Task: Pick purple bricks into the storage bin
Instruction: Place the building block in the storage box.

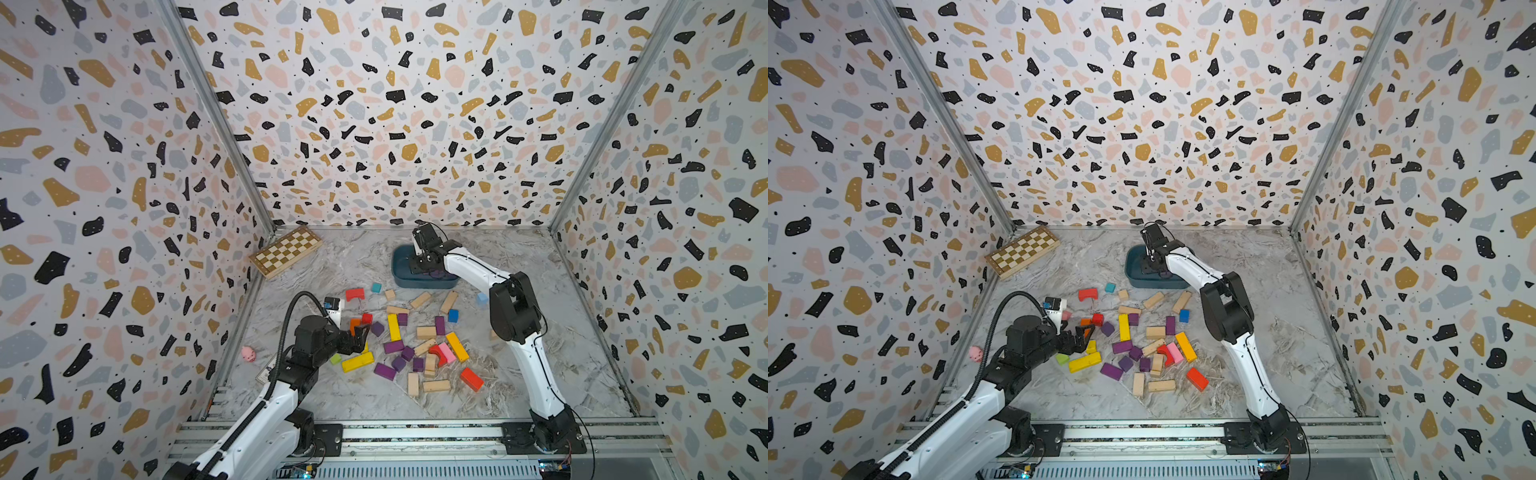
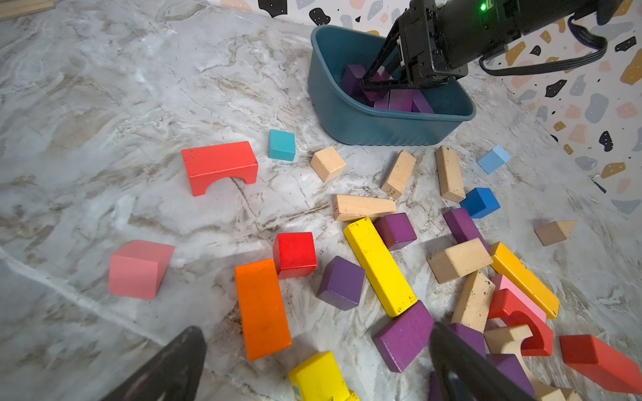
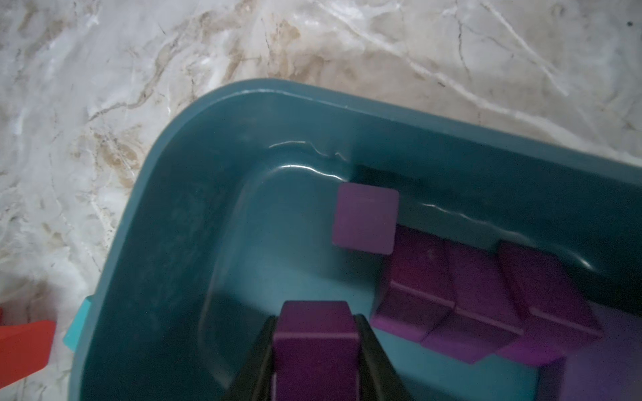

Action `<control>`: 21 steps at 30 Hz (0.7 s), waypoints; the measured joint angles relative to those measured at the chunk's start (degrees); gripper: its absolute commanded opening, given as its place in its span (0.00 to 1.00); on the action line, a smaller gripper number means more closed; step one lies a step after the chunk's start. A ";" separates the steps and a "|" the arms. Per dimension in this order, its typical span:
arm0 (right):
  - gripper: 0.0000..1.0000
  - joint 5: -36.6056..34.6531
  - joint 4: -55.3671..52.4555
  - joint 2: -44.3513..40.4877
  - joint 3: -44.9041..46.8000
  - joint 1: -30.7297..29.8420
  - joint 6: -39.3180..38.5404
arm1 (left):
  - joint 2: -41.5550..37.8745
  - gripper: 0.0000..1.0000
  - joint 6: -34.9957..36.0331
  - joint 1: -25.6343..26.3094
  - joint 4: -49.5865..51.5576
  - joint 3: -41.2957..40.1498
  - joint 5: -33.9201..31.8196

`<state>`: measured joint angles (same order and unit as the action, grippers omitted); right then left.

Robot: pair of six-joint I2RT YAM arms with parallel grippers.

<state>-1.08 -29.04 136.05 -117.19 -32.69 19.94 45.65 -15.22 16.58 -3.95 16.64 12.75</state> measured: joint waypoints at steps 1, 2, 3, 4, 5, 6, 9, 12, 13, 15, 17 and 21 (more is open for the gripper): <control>0.23 -0.02 0.02 0.09 -0.02 0.20 0.09 | 0.00 0.99 0.00 0.00 0.00 0.00 0.00; 0.24 0.00 0.02 0.22 -0.02 0.42 0.13 | 0.00 0.99 0.00 0.00 0.00 0.00 0.00; 0.24 0.00 0.00 0.42 -0.11 0.63 0.15 | 0.00 0.99 0.00 0.00 0.00 0.00 0.00; 0.24 0.00 0.09 0.59 -0.17 0.90 0.20 | 0.00 0.99 0.00 0.00 0.00 0.00 0.00; 0.24 0.00 0.09 0.87 -0.22 1.11 0.28 | 0.00 0.99 0.00 0.00 0.00 0.00 0.00; 0.24 0.02 0.09 1.05 -0.22 1.29 0.33 | 0.00 0.99 0.00 0.00 0.00 0.00 0.00; 0.24 0.20 0.04 1.86 -0.52 1.64 0.44 | 0.00 0.99 -0.02 0.00 0.00 0.00 0.00; 0.25 0.20 -0.09 2.71 -1.36 1.88 0.57 | 0.00 0.99 0.00 0.00 0.00 0.00 0.00; 0.25 0.20 -0.11 2.89 -1.60 1.92 0.57 | 0.00 0.99 0.00 0.00 0.00 0.00 0.00; 0.27 0.20 -0.31 3.21 -2.29 1.95 0.57 | 0.00 0.99 0.00 0.00 0.00 0.00 0.00; 0.28 0.20 -0.35 3.56 -3.04 1.95 0.59 | 0.00 0.99 -0.02 0.00 0.00 0.00 0.00; 0.35 0.09 -0.37 3.78 -3.85 1.95 0.57 | 0.00 0.99 0.00 0.00 0.00 0.00 0.00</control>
<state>-0.99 -29.41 139.83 -121.03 -30.74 20.51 45.65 -15.22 16.58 -3.95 16.64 12.75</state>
